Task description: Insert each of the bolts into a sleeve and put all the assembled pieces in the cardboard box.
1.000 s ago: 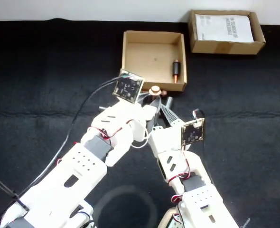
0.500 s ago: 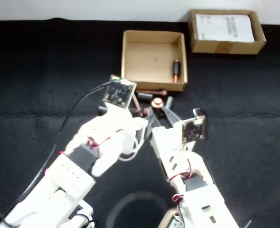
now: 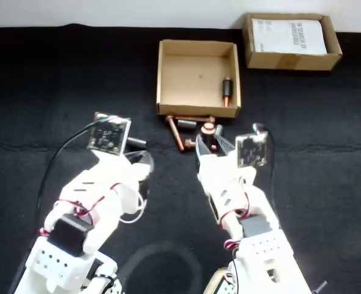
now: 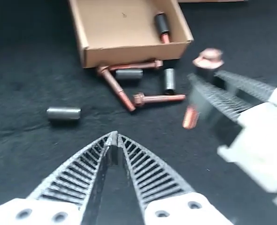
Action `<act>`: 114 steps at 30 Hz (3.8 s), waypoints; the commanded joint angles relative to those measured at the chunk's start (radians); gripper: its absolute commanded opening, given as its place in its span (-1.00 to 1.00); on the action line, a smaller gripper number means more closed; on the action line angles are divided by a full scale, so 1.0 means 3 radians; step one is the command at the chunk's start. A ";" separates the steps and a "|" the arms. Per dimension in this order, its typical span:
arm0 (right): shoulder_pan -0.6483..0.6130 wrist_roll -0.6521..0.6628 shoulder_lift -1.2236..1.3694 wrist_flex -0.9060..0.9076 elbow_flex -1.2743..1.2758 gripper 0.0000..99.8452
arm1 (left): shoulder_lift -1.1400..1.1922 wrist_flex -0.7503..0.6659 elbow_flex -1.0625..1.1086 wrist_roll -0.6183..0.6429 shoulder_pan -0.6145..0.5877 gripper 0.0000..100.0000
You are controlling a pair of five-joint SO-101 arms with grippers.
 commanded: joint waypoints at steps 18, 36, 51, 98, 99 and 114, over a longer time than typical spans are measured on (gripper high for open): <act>0.0038 -0.0046 0.1788 0.1286 -0.2810 -0.99 | -0.1041 -0.0425 0.1782 0.0005 -0.0903 -0.98; 0.0110 -0.0041 0.4396 0.1946 -0.5756 -0.99 | -0.1322 -0.0496 0.2084 -0.0015 -0.1041 -0.98; 0.0371 0.0179 0.6554 0.2631 -0.8283 -0.99 | -0.1332 -0.0430 0.2084 -0.0015 -0.1056 -0.98; 0.0212 0.0583 0.6130 0.4381 -0.8702 -0.64 | -0.1348 -0.0425 0.2084 -0.0015 -0.1164 -0.98; 0.0212 0.0542 0.6043 0.4488 -0.8702 -0.64 | -0.1348 -0.0425 0.2084 -0.0015 -0.1164 -0.98; 0.0320 0.0378 0.4989 0.5598 -0.8452 -0.64 | -0.1348 -0.0425 0.2084 -0.0015 -0.1169 -0.98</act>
